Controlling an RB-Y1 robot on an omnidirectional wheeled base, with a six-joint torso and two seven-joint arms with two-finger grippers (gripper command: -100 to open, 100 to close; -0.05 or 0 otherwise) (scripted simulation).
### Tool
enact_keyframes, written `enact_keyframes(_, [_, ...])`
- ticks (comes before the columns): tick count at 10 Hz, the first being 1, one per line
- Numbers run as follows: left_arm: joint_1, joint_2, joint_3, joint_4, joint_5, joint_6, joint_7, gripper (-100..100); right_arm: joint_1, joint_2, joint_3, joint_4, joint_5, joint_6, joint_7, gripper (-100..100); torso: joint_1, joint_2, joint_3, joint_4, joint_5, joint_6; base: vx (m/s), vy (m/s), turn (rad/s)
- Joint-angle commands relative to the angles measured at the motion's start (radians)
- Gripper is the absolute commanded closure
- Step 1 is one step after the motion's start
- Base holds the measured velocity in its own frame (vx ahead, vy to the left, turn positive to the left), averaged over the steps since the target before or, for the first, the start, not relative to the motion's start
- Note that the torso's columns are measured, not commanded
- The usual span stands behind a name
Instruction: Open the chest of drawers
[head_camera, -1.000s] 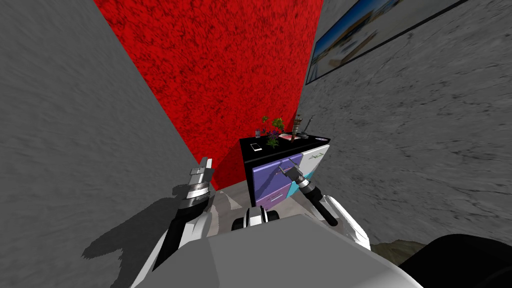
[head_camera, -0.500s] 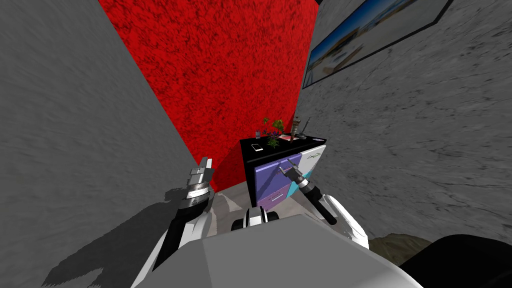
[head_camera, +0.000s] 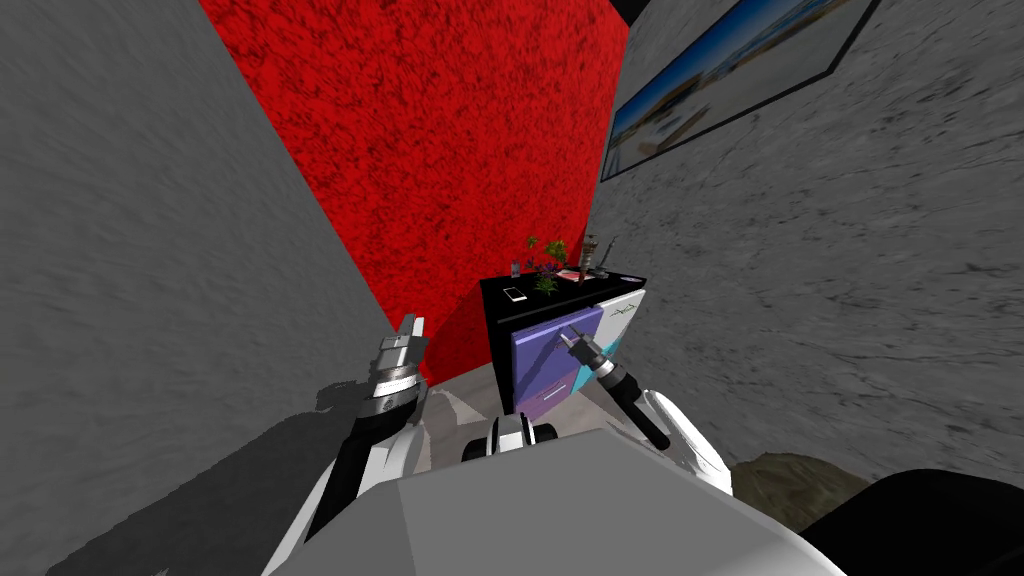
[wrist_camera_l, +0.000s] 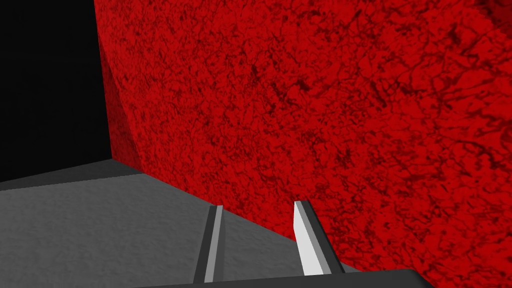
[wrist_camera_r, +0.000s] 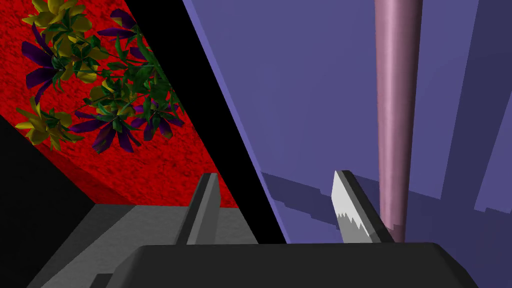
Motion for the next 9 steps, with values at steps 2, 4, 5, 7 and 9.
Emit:
enact_keyframes(2, [0.000, 0.000, 0.000, 0.000, 0.000, 0.000, 0.000, 0, -0.004, 0.033, -0.010, 0.050, 0.071, -0.020, 0.103, -100, -0.001, 0.000, 0.000, 0.000, 0.000, -0.001, -0.019, 0.024, -0.038])
enact_keyframes(4, [0.000, 0.000, 0.000, 0.000, 0.000, 0.000, 0.000, 0, -0.008, 0.051, -0.015, 0.062, 0.093, -0.030, 0.146, -100, 0.000, 0.000, 0.000, 0.000, 0.000, 0.000, -0.017, 0.015, -0.040])
enact_keyframes(5, [0.000, 0.000, 0.000, 0.000, 0.000, 0.000, 0.000, 0, -0.011, 0.071, -0.019, 0.074, 0.113, -0.038, 0.175, -100, 0.000, 0.000, 0.000, 0.000, 0.000, 0.000, -0.025, 0.023, -0.088])
enact_keyframes(7, [0.000, 0.000, 0.000, 0.000, 0.000, 0.000, 0.000, 0, -0.014, 0.094, -0.023, 0.084, 0.131, -0.045, 0.209, -100, 0.002, 0.001, 0.001, 0.000, 0.000, -0.001, -0.020, 0.014, -0.058])
enact_keyframes(9, [0.000, 0.000, 0.000, 0.000, 0.000, 0.000, 0.000, 0, -0.019, 0.147, -0.030, 0.100, 0.159, -0.057, 0.255, -100, 0.002, -0.002, 0.000, -0.003, -0.002, -0.002, -0.010, -0.002, -0.052])
